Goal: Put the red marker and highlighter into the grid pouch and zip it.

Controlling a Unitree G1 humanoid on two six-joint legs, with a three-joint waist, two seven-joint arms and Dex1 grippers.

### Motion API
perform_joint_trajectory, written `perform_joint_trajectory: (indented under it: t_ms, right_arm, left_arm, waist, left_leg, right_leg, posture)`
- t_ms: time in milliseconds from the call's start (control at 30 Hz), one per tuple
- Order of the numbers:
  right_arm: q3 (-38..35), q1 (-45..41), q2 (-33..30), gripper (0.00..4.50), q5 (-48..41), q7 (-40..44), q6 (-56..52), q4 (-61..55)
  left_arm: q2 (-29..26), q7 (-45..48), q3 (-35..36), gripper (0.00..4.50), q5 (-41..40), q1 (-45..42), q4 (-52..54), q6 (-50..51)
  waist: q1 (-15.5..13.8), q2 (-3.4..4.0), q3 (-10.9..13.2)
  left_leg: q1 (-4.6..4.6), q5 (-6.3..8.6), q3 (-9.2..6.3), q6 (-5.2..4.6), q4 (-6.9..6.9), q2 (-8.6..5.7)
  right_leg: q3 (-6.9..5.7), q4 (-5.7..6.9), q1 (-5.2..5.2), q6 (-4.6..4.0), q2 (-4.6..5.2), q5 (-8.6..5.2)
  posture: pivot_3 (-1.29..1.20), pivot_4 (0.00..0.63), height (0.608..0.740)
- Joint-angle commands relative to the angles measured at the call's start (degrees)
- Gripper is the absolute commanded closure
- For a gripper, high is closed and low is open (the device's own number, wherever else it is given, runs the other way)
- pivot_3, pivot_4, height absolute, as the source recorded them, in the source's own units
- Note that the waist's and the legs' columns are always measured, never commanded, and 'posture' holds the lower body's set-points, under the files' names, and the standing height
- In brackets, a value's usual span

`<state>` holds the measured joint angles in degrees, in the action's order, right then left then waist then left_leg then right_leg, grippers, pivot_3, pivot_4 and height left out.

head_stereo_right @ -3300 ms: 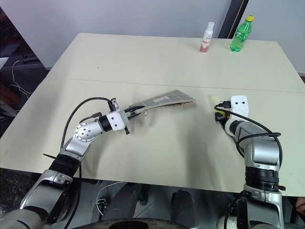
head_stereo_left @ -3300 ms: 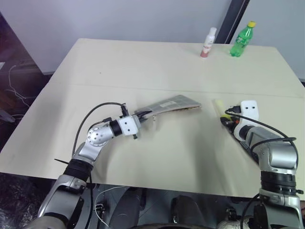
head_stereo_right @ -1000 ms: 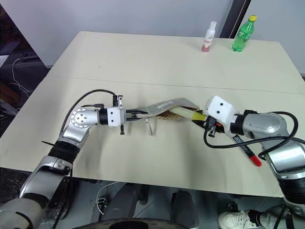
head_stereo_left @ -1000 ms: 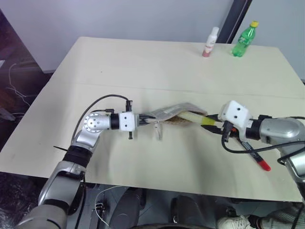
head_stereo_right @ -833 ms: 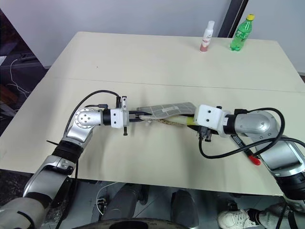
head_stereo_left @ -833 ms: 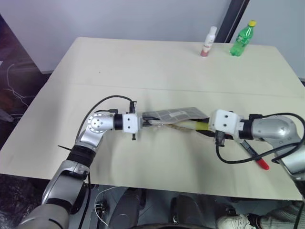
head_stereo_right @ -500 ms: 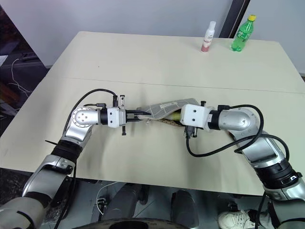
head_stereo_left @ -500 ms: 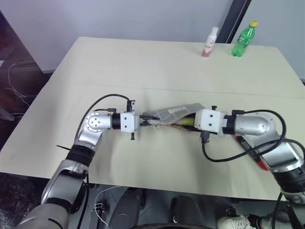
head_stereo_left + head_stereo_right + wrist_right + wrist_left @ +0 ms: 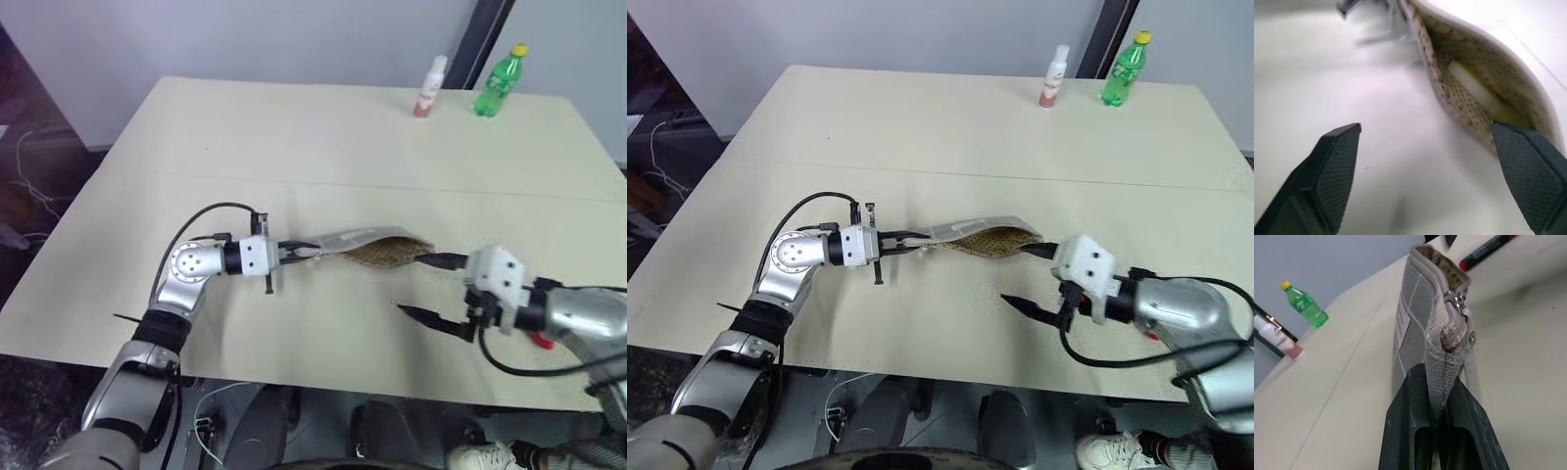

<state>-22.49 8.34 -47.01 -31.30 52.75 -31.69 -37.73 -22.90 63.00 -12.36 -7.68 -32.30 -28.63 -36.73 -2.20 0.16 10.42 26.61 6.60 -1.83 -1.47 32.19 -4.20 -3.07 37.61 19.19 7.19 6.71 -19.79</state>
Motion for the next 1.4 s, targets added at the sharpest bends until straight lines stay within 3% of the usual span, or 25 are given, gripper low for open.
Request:
perform_joint_trajectory:
  t_ms: [33, 133, 267, 567, 667, 867, 1233, 1400]
  right_arm:
    - [-11.6, 6.6, 1.8, 0.09, -2.9, -2.5, -3.0, -1.0]
    - [-16.0, 12.3, 2.1, 0.09, 1.8, -4.0, -1.8, 5.8]
    - [-16.6, 18.7, 0.0, 0.09, 10.2, -5.2, 1.2, 13.3]
    - [-15.8, 13.8, 3.0, 0.09, 6.8, -9.6, -6.8, 22.3]
    - [-13.9, 13.7, 3.3, 0.94, 5.9, -8.3, -8.5, 23.9]
    - [-11.3, 15.1, 1.5, 4.01, 8.0, -6.3, -5.3, 23.8]
    - [-16.8, 13.5, -8.6, 4.12, -0.4, 8.6, -1.5, 5.4]
    - [-5.5, 4.8, -12.8, 4.12, 5.6, 2.6, -1.0, 3.6]
  left_arm:
    - [0.1, -1.3, 0.9, 4.50, -0.4, 0.1, 1.9, 0.1]
    - [0.5, -1.7, 0.5, 4.50, 0.2, 0.3, 1.6, -0.4]
    - [0.9, -1.7, 0.1, 4.50, 0.5, 0.1, 1.3, -0.9]
    - [1.1, -1.8, 0.1, 4.50, 0.9, -0.4, 1.1, -1.1]
    - [0.9, -1.8, 0.2, 4.50, 1.0, -0.4, 1.4, -1.0]
    - [0.7, -1.8, 0.2, 4.50, 1.0, -0.5, 1.6, -0.9]
    - [1.1, -1.8, 0.1, 4.50, 1.0, -1.1, 1.3, -1.1]
    - [1.8, -1.9, -0.3, 4.50, 1.2, -1.4, 1.7, -1.0]
  waist:
    - [-0.1, -0.04, 0.0]
    - [-0.1, -0.02, 0.0]
    - [-0.1, -0.01, 0.0]
    - [0.0, 0.06, -0.1]
    - [-0.1, 0.06, -0.1]
    - [0.0, 0.06, -0.1]
    - [-0.1, 0.00, 0.0]
    - [0.0, 0.00, 0.0]
  left_leg:
    - [-0.06, 0.01, 0.00, 0.01, -0.02, 0.00]
    - [-0.07, 0.01, 0.06, 0.00, -0.03, -0.01]
    - [-0.02, 0.03, 0.14, -0.03, -0.07, -0.05]
    - [-0.03, 0.04, 0.14, -0.06, -0.10, 0.03]
    - [-0.01, 0.04, 0.15, -0.07, -0.09, 0.00]
    - [-0.03, 0.05, 0.14, -0.08, -0.09, 0.01]
    - [0.00, 0.06, 0.11, -0.09, -0.09, 0.04]
    - [0.11, 0.06, 0.10, -0.10, 0.01, 0.01]
  right_leg:
    - [0.00, -0.01, -0.08, -0.02, 0.00, -0.01]
    - [0.08, -0.10, -0.08, -0.20, 0.02, -0.11]
    - [0.12, -0.26, -0.05, -0.15, 0.06, -0.08]
    - [0.11, -0.24, -0.03, -0.05, 0.03, -0.03]
    - [0.11, -0.27, -0.03, -0.06, 0.06, -0.03]
    - [0.11, -0.27, -0.04, -0.06, 0.04, -0.03]
    - [0.03, -0.29, -0.04, -0.03, 0.04, -0.02]
    - [0.01, -0.41, -0.02, -0.11, 0.08, -0.03]
  posture:
    - [0.00, 0.150, 0.740]
    - [0.00, 0.150, 0.740]
    - [0.00, 0.150, 0.740]
    - [0.00, 0.150, 0.740]
    - [0.00, 0.150, 0.740]
    - [0.00, 0.150, 0.740]
    - [0.00, 0.150, 0.740]
    - [0.00, 0.150, 0.740]
